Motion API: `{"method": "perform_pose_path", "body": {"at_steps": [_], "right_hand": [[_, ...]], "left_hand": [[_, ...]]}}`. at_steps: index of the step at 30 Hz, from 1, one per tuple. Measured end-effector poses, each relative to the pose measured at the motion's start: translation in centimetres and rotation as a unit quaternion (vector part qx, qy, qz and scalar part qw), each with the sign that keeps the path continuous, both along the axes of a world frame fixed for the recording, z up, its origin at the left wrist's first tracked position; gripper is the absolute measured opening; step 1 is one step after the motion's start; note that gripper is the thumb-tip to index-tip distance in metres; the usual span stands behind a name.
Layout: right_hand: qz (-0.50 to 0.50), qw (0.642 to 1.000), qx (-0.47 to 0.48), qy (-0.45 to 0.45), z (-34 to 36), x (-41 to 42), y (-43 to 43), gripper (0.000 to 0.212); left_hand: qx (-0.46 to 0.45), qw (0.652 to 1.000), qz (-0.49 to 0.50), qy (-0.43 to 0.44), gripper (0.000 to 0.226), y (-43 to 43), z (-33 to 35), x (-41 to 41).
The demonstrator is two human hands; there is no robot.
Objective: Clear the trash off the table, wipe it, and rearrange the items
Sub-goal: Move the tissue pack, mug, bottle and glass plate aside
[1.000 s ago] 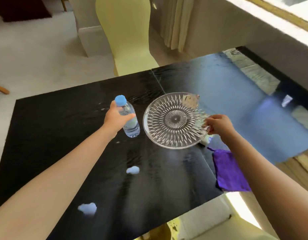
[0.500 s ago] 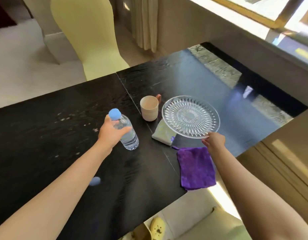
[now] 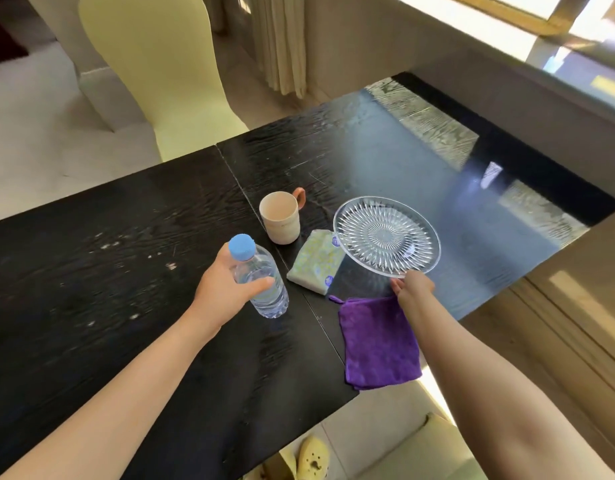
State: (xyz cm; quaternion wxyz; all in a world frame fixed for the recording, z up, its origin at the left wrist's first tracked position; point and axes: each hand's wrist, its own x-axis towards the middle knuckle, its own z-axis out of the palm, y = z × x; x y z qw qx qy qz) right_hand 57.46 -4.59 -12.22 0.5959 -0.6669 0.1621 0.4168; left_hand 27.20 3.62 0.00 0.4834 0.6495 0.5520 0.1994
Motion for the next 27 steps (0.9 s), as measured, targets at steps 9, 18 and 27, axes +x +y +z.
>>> {"method": "perform_pose_path", "body": {"at_steps": [9, 18, 27], "right_hand": [[-0.030, 0.998, 0.045, 0.025, 0.0, 2.0, 1.0, 0.040], [0.507, 0.827, 0.125, -0.209, 6.4, -2.8, -3.8, 0.085], [0.373, 0.860, 0.127, -0.324, 5.9, -2.3, -3.2, 0.055]], "left_hand": [[0.025, 0.996, -0.087, -0.005, 0.074, -2.0, 2.1, 3.7], [0.040, 0.980, -0.192, -0.021, 0.062, -3.0, 2.5, 10.3], [0.049, 0.981, -0.174, -0.066, 0.075, -3.8, -1.5, 14.6]]}}
